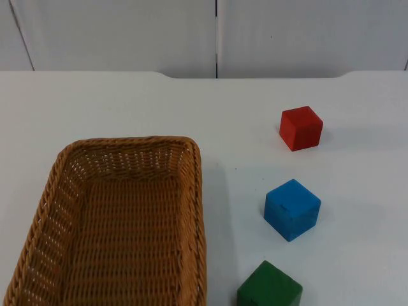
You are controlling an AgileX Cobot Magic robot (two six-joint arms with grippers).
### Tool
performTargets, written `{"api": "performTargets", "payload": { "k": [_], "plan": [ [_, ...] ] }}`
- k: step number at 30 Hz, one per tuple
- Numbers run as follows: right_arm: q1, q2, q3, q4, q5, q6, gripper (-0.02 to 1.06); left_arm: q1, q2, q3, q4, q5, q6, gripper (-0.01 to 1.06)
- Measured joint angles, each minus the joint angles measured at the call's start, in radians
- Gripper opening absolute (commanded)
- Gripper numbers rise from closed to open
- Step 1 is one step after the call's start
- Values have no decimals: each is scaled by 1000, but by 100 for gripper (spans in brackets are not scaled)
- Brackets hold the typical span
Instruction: Pick up one cube with each hand and place exactly two cubes into the same basket, leaving the remaining cube outside.
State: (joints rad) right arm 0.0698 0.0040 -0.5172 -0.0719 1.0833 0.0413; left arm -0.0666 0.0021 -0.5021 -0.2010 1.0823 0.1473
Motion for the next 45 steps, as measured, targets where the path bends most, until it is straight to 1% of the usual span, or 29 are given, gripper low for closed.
{"api": "performTargets", "payload": {
  "k": [4, 9, 15, 21, 23, 29, 33, 34, 39, 42, 45],
  "plan": [
    [0, 0, 0, 0, 0, 0, 105, 0, 0, -12, -11, -16, 0, 105],
    [0, 0, -50, -2, 0, -4, 105, 0, 0, -32, -18, -21, 0, 105],
    [0, 70, -108, -2, 0, -18, 105, 0, 0, -38, -45, -31, 0, 105],
    [0, 135, -123, -2, -23, -19, 105, 0, 0, -38, -79, -84, -38, 105],
    [0, 156, -123, -2, -39, -21, 105, 0, 0, -38, -96, -114, -43, 105],
    [0, 210, -123, 2, -80, -26, 105, 0, 15, -40, -155, -156, -44, 105],
    [0, 297, -123, 15, -113, -41, 105, 0, 112, -40, -195, -200, -46, 104],
    [0, 297, -123, 15, -113, -41, 105, 0, 112, -40, -195, -200, -46, 104],
    [0, 367, -123, 59, -138, -66, 105, 0, 203, -40, -222, -240, -39, 102],
    [0, 423, -123, 78, -165, -88, 105, 0, 262, -40, -272, -269, 4, 100],
    [0, 453, -128, 80, -169, -90, 105, 0, 302, -40, -317, -292, 40, 100]
  ]
}}
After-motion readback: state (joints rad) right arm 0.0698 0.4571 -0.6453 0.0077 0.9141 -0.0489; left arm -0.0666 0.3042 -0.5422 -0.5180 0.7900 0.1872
